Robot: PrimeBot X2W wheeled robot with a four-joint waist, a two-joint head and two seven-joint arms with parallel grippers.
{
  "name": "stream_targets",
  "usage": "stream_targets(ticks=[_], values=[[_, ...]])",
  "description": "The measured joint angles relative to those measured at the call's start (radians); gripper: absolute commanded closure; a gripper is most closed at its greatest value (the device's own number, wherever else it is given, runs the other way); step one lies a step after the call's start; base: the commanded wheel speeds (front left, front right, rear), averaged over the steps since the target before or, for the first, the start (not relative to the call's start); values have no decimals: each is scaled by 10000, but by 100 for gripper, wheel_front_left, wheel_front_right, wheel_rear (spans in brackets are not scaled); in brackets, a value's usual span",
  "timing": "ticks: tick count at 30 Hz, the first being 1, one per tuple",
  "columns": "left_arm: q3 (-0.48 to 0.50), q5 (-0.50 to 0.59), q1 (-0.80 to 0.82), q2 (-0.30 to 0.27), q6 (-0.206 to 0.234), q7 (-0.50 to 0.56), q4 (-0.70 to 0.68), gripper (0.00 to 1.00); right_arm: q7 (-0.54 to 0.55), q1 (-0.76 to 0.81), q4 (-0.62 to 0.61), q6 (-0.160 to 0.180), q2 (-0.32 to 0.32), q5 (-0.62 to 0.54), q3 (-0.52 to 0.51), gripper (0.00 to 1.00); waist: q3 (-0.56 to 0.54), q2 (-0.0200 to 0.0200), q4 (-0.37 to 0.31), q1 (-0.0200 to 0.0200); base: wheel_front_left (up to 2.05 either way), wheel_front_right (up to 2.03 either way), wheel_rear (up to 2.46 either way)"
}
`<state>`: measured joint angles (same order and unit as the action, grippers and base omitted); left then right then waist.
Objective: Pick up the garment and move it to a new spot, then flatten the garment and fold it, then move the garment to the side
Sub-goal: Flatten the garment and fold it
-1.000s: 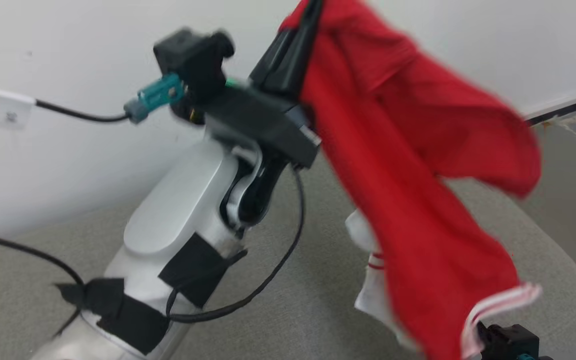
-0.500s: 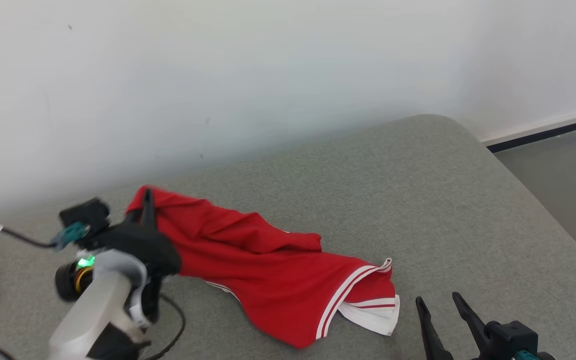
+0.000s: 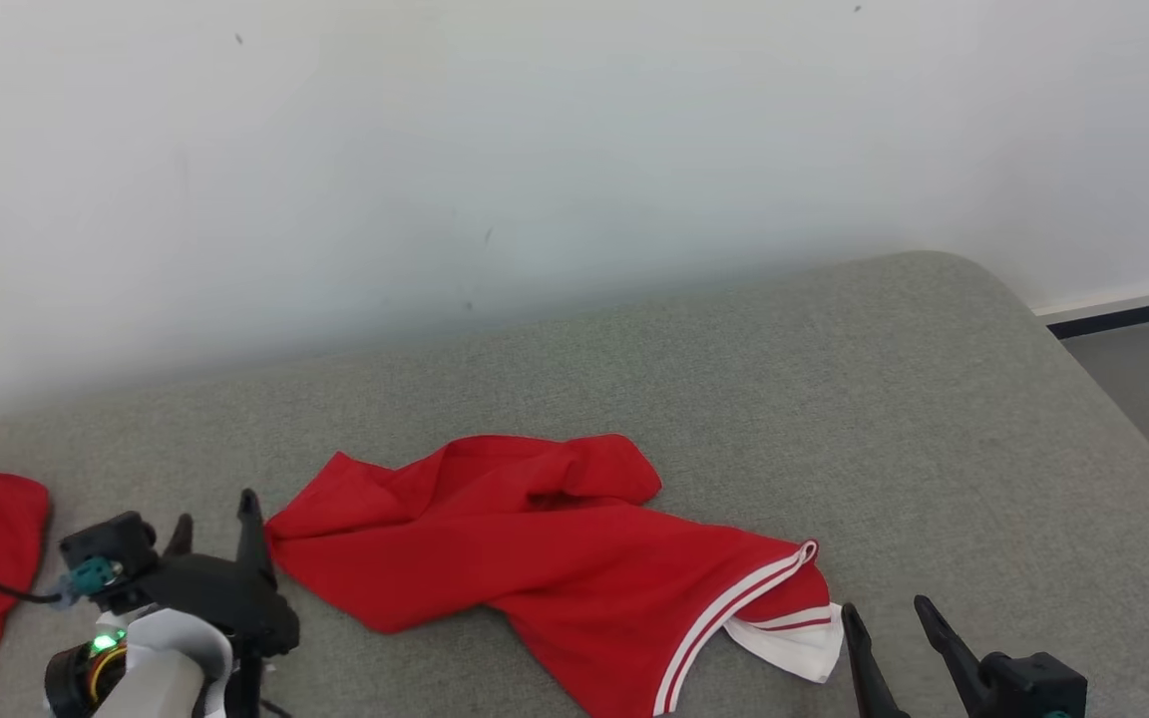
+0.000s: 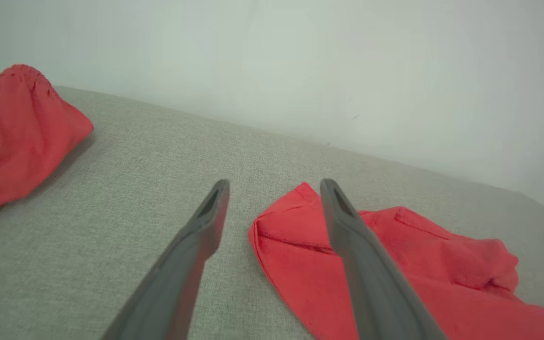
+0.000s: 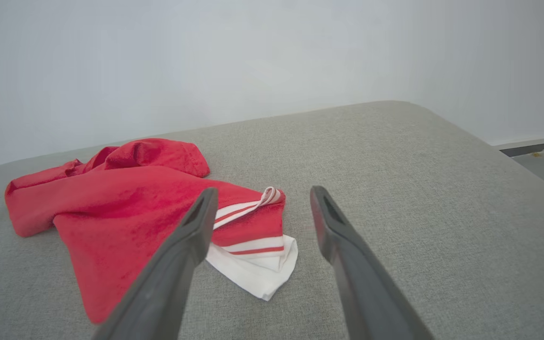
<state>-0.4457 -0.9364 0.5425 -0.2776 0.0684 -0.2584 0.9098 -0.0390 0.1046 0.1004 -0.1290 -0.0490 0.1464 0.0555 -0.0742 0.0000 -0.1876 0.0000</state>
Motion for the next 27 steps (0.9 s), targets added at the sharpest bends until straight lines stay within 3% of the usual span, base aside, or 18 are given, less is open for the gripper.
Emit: stream_targets(ticks=[4,12,22,27], values=[[-527,280,109,196,-244,408,-652,0,-10,-1,36,0,0,35,96,0,-18,0,112,0,0,0,0],[-1716,1104,1087,792,-176,1453,-1402,0,-23,-88,75,0,-2,127,278,0,48,0,-355,0,0,0,0],[-2704,1714,2055,932,-244,3030,-278,0,-27,-244,82,0,-2,105,351,0,363,1,-1891,0,0,0,0],[-3030,2088,2545,924,-65,3417,454,0,-150,-258,102,0,2,173,313,0,623,1,-2732,1,0,0,0]])
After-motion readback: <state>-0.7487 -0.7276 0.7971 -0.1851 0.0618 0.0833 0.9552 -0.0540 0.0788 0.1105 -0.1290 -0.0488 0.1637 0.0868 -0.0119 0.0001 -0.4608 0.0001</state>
